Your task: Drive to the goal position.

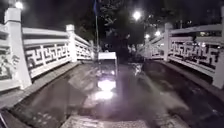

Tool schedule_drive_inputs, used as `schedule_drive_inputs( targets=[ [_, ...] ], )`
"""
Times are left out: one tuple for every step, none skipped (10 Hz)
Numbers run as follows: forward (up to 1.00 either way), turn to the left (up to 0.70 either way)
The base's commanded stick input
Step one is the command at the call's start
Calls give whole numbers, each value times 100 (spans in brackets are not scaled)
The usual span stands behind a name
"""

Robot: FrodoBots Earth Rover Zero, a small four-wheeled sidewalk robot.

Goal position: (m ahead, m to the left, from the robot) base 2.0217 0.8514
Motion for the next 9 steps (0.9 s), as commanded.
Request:
schedule_drive_inputs(
  targets=[
    [45,0],
    [45,0],
    [45,0],
    [45,0],
    [45,0],
    [45,0],
    [45,0],
    [45,0],
    [45,0]
  ],
)
